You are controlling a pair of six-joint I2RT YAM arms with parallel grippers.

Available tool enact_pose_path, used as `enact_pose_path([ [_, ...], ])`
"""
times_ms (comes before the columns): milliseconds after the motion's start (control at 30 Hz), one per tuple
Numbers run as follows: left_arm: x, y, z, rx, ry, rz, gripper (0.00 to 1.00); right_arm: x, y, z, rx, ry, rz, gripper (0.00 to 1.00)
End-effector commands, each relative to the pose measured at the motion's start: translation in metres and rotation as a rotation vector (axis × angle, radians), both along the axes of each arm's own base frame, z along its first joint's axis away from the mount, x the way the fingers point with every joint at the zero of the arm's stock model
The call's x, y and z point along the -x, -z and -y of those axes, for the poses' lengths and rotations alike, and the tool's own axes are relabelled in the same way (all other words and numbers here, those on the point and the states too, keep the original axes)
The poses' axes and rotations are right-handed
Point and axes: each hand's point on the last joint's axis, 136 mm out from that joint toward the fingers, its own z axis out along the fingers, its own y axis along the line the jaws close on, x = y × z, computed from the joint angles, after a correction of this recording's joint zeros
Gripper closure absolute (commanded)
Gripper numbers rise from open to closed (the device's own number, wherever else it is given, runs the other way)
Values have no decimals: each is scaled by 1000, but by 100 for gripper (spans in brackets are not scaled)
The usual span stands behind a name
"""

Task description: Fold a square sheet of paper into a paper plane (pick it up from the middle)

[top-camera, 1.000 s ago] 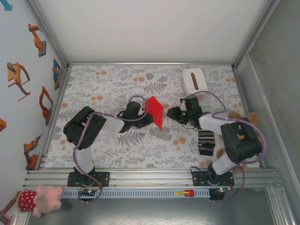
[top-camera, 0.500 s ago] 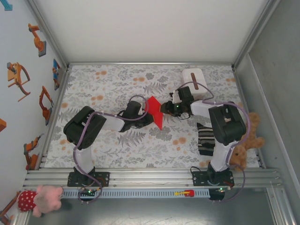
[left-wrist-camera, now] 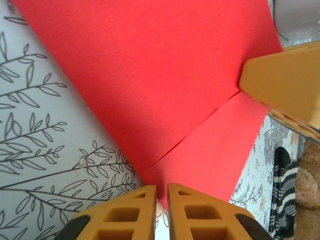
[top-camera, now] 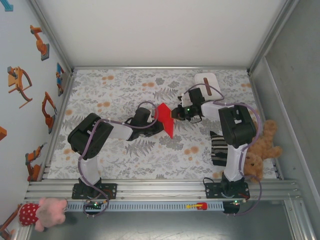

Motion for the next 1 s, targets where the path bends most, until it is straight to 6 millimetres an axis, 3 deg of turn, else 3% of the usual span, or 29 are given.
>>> enact_pose_path([
  [0,3,8,-13,-65,-8,-23,85,-2,-7,0,-20,2,-1,97],
  [267,1,-33,-33,-139,-47,110,72,-11,-20,21,-39,294,37,100],
  [400,6,-50,-33,-174,-37,192,66,-10,-22,35,-42,458,35,100],
  [600,16,-75,-11,-170,43,316,59,1,-5,53,-38,651,-66,100],
  [800,24,-69,15,-209,174,375,55,12,7,60,-42,769,-156,100],
  [967,28,-64,31,-268,289,458,51,24,5,62,-3,803,-177,100],
])
